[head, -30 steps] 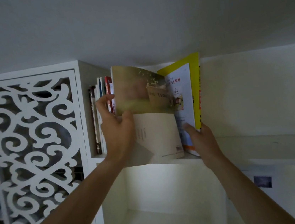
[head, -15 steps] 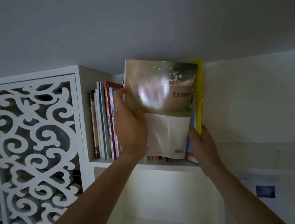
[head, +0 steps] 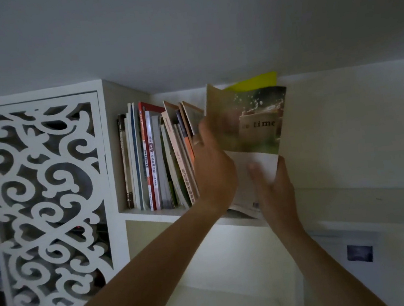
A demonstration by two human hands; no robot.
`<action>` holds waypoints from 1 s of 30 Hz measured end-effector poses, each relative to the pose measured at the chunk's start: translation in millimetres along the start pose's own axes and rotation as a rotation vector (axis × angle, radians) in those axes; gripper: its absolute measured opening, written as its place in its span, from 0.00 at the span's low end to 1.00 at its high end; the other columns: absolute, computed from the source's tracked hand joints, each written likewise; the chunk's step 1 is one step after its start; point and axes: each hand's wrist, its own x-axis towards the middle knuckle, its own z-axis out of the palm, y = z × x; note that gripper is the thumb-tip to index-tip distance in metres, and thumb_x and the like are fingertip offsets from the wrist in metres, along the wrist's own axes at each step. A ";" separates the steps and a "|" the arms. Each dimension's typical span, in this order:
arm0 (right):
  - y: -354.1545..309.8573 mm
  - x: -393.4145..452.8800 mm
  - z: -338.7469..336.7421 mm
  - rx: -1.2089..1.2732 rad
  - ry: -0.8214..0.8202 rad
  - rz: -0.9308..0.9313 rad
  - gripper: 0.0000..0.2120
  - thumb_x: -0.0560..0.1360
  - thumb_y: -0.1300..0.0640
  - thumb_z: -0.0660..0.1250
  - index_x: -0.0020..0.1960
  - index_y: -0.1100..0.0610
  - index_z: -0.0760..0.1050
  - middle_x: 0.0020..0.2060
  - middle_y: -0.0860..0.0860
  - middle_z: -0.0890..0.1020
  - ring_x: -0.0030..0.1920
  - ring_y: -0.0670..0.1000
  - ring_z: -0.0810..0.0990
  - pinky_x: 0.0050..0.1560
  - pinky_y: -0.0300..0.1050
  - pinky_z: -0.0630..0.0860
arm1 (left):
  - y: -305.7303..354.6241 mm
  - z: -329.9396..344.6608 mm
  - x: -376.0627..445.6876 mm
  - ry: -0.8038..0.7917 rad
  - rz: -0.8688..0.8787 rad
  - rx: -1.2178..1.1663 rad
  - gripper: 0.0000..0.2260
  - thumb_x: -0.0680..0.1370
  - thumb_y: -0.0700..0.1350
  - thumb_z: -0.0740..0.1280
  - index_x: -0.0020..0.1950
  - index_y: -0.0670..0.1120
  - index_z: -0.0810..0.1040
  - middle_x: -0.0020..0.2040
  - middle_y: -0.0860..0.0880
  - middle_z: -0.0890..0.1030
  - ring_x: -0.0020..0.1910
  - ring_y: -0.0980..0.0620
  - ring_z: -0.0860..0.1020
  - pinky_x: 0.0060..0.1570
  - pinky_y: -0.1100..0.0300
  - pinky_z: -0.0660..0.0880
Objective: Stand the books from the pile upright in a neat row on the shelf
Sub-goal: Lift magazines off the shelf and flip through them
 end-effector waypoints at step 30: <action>1.2 14.5 5.1 -0.010 -0.506 -0.041 0.38 0.76 0.49 0.75 0.77 0.36 0.57 0.70 0.34 0.69 0.70 0.36 0.70 0.67 0.40 0.74 | -26.3 9.3 9.5 -0.402 -0.047 -0.132 0.32 0.78 0.66 0.61 0.80 0.55 0.65 0.68 0.52 0.75 0.64 0.59 0.72 0.61 0.68 0.71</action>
